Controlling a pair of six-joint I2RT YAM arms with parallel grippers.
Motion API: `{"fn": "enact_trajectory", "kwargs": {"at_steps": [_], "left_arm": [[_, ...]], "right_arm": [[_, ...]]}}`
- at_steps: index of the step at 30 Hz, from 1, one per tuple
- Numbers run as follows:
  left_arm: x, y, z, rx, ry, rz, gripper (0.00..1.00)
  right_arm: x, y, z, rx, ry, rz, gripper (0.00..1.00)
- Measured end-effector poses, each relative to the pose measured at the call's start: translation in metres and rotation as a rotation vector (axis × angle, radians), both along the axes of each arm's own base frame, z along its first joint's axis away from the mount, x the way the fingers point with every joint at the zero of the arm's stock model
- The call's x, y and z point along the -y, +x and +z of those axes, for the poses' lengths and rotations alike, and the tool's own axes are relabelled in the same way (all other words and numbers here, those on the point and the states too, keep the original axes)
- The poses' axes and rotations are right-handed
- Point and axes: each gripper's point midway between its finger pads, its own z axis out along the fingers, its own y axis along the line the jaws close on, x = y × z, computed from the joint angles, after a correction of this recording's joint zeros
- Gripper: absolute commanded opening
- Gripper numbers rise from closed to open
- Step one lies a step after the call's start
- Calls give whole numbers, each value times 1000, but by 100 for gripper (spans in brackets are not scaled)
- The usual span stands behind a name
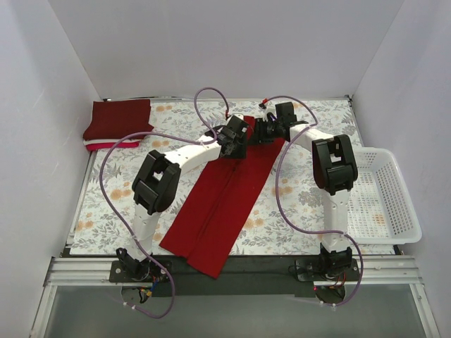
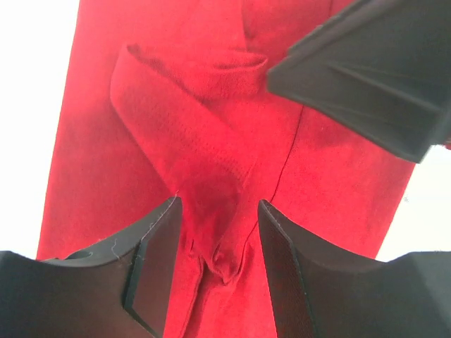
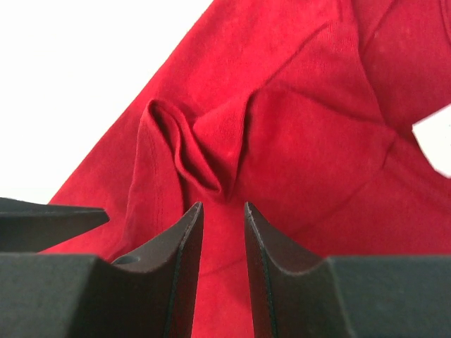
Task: Fold and stack the t-shirts
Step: Fold the tshirt
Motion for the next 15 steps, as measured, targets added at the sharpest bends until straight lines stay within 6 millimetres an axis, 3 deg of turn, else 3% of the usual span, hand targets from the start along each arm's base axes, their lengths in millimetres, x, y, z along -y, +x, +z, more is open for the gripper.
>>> {"fn": "enact_trajectory", "kwargs": {"at_steps": [6, 11, 15], "left_arm": [[4, 10, 3, 38, 15, -28, 46], [3, 12, -10, 34, 49, -47, 46], [1, 12, -17, 29, 70, -61, 45]], "right_arm": [[-8, 8, -5, 7, 27, 35, 37], [-15, 11, -11, 8, 54, 65, 34], [-17, 8, -14, 1, 65, 86, 12]]}}
